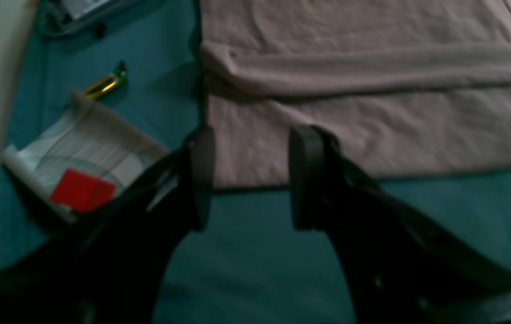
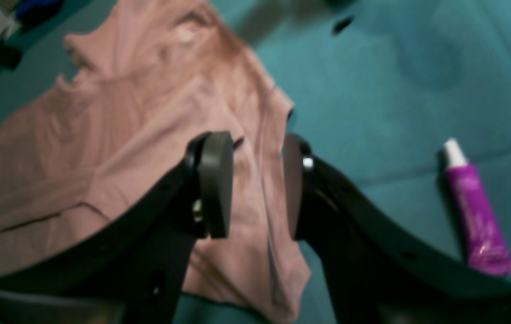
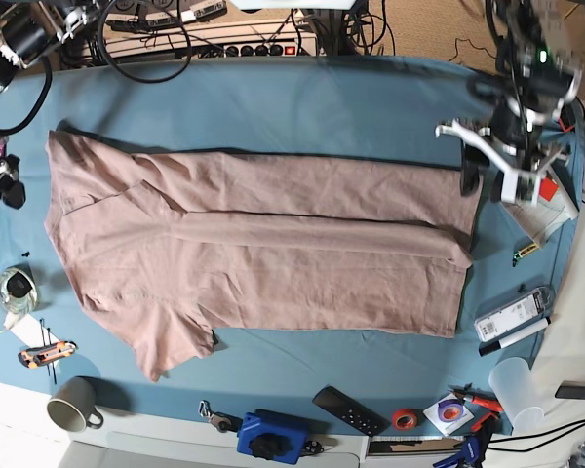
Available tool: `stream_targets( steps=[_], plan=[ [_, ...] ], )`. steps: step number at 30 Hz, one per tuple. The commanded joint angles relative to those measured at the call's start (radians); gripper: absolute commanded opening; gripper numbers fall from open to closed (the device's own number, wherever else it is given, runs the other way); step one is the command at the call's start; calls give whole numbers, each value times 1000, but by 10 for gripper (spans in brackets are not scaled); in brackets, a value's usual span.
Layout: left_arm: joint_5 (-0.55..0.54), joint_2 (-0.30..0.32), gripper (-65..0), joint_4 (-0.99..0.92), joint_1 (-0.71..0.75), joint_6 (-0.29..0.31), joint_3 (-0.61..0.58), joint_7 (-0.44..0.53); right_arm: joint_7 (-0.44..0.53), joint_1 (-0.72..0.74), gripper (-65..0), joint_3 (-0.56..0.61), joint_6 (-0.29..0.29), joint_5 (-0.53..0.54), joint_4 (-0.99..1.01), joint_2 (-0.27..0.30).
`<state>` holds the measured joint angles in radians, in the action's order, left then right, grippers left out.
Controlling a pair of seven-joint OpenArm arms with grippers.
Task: Fold the T-shirt properly
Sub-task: 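Open both grippers and raise them off the folded shirt, then grasp the folded edge of the shirt with both grippers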
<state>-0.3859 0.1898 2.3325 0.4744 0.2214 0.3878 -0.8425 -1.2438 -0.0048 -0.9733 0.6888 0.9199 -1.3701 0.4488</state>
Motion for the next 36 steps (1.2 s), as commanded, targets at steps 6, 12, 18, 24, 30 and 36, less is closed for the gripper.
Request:
stream_targets(
  steps=[6, 12, 18, 24, 30, 36],
  plan=[
    [-7, 7, -379, 24, 120, 0, 3, 30, -43, -57, -421, -5, 9, 39, -18, 30],
    [-7, 4, -379, 24, 178, 1, 3, 27, -152, -68, -369, -5, 9, 91, -18, 26],
    [-6, 4, -379, 24, 208, 0, 3, 31, -54, -68, -369, -3, 9, 7, 9, 25],
    [-6, 4, -379, 24, 208, 0, 3, 34, 1, -64, -369, -3, 9, -4, 142, 25],
    [-6, 4, -379, 24, 207, 0, 3, 57, -7, -59, -369, 1, 9, 64, 301, 25],
    [-7, 4, -379, 24, 207, 0, 3, 62, -103, -60, -369, 70, 9, 150, 338, 25]
  ],
)
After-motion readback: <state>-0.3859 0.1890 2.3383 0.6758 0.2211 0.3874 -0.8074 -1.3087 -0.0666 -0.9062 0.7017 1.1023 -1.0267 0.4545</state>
